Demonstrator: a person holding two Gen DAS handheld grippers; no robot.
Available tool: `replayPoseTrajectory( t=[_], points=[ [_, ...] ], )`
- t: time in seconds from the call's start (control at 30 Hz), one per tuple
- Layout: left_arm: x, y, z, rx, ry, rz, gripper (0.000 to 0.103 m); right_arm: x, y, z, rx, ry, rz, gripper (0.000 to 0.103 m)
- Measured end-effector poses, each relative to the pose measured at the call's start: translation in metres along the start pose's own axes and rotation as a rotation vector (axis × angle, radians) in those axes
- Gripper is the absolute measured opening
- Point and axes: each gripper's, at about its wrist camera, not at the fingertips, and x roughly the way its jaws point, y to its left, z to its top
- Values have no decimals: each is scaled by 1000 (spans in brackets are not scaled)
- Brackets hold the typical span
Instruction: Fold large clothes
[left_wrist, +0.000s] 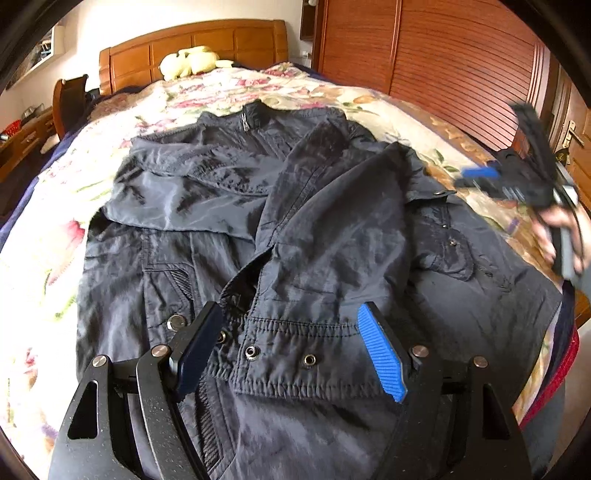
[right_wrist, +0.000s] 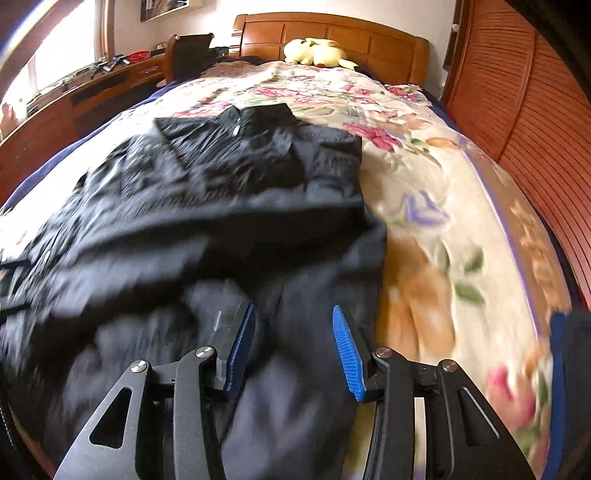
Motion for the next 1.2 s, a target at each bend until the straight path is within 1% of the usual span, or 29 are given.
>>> replayPoseTrajectory(
  t=[0.07, 0.17, 0.33, 0.4, 0.5, 0.67, 0.8, 0.93, 1.07, 1.2],
  points=[
    [-9, 1, -2, -1, -16, 5, 77, -15, 2, -23, 15, 2, 9, 47],
    [-24, 4, -6, -7, -42, 10, 77, -30, 0, -56, 25, 10, -6, 50],
    [-54, 16, -25, -37, -72, 25, 77, -33, 0, -93, 25, 69, -19, 50],
    [-65, 23, -37, -51, -76, 36, 77, -38, 0, -99, 27, 61, -26, 50],
    [-77, 35, -55, -76, -62, 86, 77, -46, 5, -108, 34, 50, -29, 50],
    [-91, 60, -83, -161, -33, 119, 77, -68, 14, -125, 22, 35, -43, 50],
    [-100, 72, -102, -173, -16, 160, 77, -79, 15, -135, 46, 49, -48, 53],
    [-103, 78, -115, -186, 6, 162, 77, -88, 12, -141, 93, 57, -30, 54],
    [-107, 80, -125, -192, 11, 147, 70, -98, 11, -148, 109, 67, -14, 54],
    [-109, 80, -132, -197, 10, 132, 66, -108, 10, -154, 124, 67, 10, 54]
  ],
)
